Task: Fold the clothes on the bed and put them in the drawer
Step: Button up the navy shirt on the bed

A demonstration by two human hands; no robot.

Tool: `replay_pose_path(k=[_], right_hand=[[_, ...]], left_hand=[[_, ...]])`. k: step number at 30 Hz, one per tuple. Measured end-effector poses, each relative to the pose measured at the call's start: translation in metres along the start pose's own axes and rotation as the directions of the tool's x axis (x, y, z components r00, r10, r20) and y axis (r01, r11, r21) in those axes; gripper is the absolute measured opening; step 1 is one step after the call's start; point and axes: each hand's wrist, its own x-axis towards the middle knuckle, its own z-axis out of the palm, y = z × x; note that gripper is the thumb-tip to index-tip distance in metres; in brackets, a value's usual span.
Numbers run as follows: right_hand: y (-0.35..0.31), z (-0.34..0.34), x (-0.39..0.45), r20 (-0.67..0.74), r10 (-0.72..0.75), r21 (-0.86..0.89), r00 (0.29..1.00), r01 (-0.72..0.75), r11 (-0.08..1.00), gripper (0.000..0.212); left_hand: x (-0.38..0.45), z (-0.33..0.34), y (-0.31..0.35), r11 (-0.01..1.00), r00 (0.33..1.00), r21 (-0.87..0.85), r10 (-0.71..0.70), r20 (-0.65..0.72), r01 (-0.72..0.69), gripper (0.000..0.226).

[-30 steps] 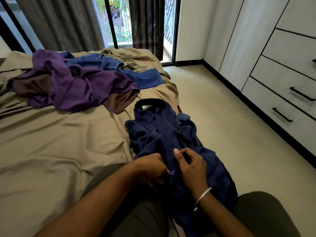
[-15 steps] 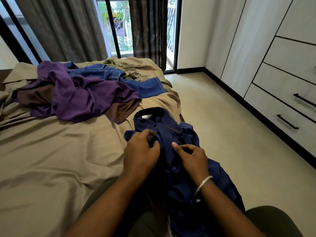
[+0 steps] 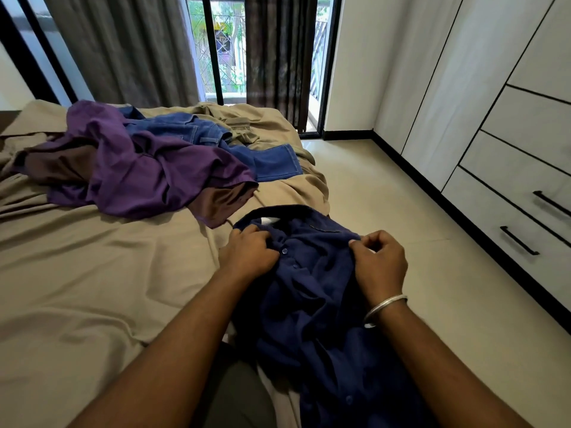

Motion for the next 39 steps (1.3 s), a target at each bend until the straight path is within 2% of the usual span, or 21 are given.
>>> replay_pose_path(k=[3,7,10,13,17,20,22,24,26,31,35,39], right_hand=[[-0.010,-0.001,0.003,-0.028,-0.106,0.029,0.994,0.107,0.994,0.016],[-0.017,0.008,0.002,0.082,-0.264,0.017,0.961,0.263,0.965,0.018],[-0.018,0.020,-0.004,0.163,-0.363,0.047,0.917,0.360,0.932,0.020],[-0.014,0.032,-0.017,0.216,-0.384,0.068,0.898,0.378,0.923,0.031],[-0.004,0.051,-0.034,0.244,-0.340,0.076,0.908,0.331,0.940,0.025],[0.002,0.063,-0.037,0.183,-0.152,0.101,0.971,0.135,0.986,0.016],[0.006,0.069,-0.039,0.167,-0.033,0.125,0.985,0.012,0.992,0.013],[0.010,0.071,-0.040,0.183,0.018,0.166,0.983,-0.049,0.985,0.010],[0.014,0.073,-0.042,0.217,0.045,0.234,0.975,-0.097,0.967,0.017],[0.012,0.071,-0.047,0.268,0.072,0.392,0.961,-0.176,0.903,0.011],[0.008,0.062,-0.048,0.323,0.075,0.450,0.943,-0.223,0.864,0.027],[0.003,0.057,-0.049,0.275,0.074,0.471,0.958,-0.202,0.859,0.023]], left_hand=[[0.004,-0.003,0.001,0.979,0.976,-0.191,0.027,-0.215,-0.069,0.027],[0.002,-0.019,0.007,0.880,0.880,-0.446,-0.074,-0.468,-0.163,0.017],[0.000,-0.024,0.008,0.845,0.843,-0.510,-0.151,-0.517,-0.161,0.020],[-0.001,-0.020,0.009,0.848,0.833,-0.507,-0.163,-0.528,-0.155,0.021],[0.001,-0.008,0.010,0.842,0.886,-0.523,-0.139,-0.443,-0.130,0.019],[-0.003,-0.003,0.015,0.844,0.924,-0.533,-0.153,-0.351,-0.063,0.027],[-0.011,-0.003,0.019,0.852,0.928,-0.523,-0.182,-0.324,-0.016,0.027],[-0.021,-0.003,0.018,0.843,0.945,-0.537,-0.194,-0.265,0.022,0.038],[-0.028,-0.004,0.015,0.842,0.971,-0.535,-0.183,-0.156,0.073,0.045],[-0.029,-0.005,0.006,0.835,0.993,-0.539,-0.109,0.035,0.111,0.024],[-0.027,0.000,0.008,0.800,0.995,-0.595,-0.103,-0.009,0.077,0.030],[-0.029,0.002,0.017,0.701,0.994,-0.713,-0.090,-0.065,0.017,0.028]])
